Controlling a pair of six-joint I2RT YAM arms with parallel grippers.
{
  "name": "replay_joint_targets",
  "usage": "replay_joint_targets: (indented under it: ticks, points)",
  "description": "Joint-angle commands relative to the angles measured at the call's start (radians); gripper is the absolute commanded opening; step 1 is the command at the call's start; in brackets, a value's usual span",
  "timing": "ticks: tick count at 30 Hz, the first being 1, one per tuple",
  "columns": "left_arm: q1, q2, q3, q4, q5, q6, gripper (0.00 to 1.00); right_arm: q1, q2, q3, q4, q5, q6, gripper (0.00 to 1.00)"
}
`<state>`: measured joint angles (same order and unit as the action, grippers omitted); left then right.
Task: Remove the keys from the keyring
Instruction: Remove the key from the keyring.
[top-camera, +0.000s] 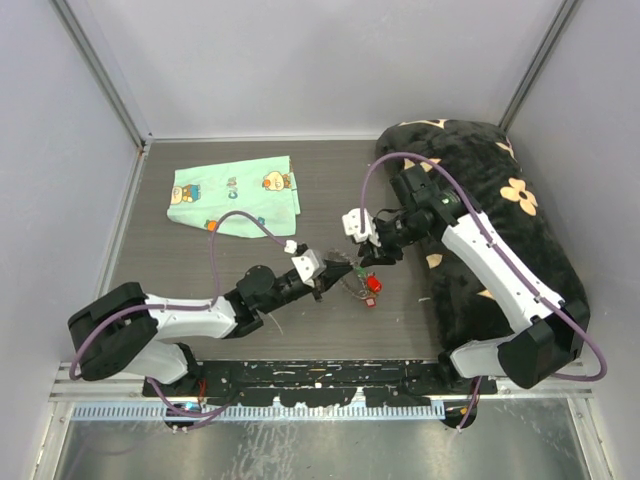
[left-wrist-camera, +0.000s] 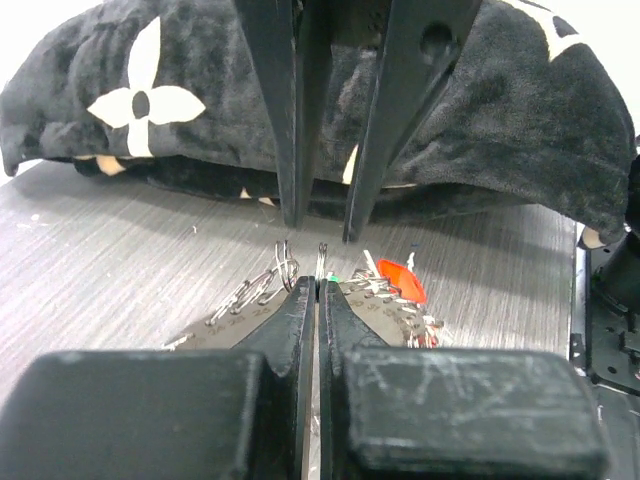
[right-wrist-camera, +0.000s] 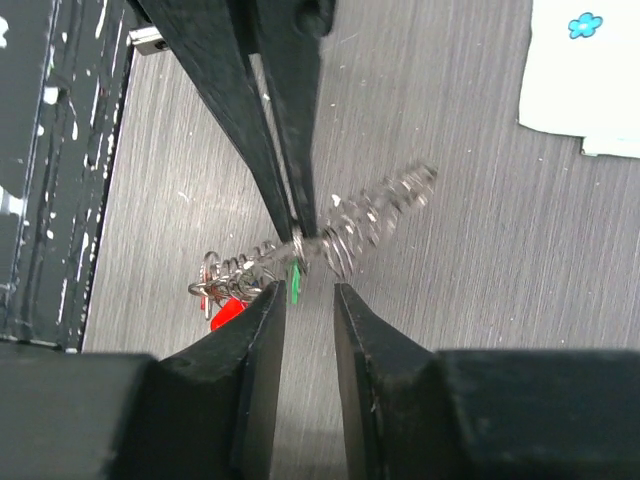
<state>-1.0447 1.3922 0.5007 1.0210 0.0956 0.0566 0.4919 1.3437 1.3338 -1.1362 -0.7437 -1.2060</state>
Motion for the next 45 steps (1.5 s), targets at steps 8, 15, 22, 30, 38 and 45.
replay_joint_targets:
  ticks: [8, 15, 22, 30, 38, 45]
  points:
    - [0.009, -0.095, -0.108, 0.286, -0.037, -0.161, 0.0, -0.207, -0.093, -0.092, 0.042, -0.483, -0.002, 0.44]
    - [0.008, -0.155, -0.129, 0.326, -0.003, -0.171, 0.0, -0.217, -0.133, -0.234, 0.274, -0.656, 0.205, 0.3]
    - [0.009, -0.189, -0.125, 0.314, 0.021, -0.173, 0.0, -0.225, -0.131, -0.272, 0.328, -0.751, 0.25, 0.23]
    - [0.009, -0.191, -0.104, 0.298, 0.049, -0.195, 0.0, -0.225, -0.14, -0.3, 0.376, -0.802, 0.293, 0.23]
    - [0.009, -0.185, -0.093, 0.298, 0.056, -0.208, 0.0, -0.226, -0.157, -0.303, 0.395, -0.781, 0.319, 0.13]
    - [0.008, -0.187, -0.09, 0.285, 0.066, -0.214, 0.0, -0.225, -0.188, -0.308, 0.393, -0.736, 0.325, 0.08]
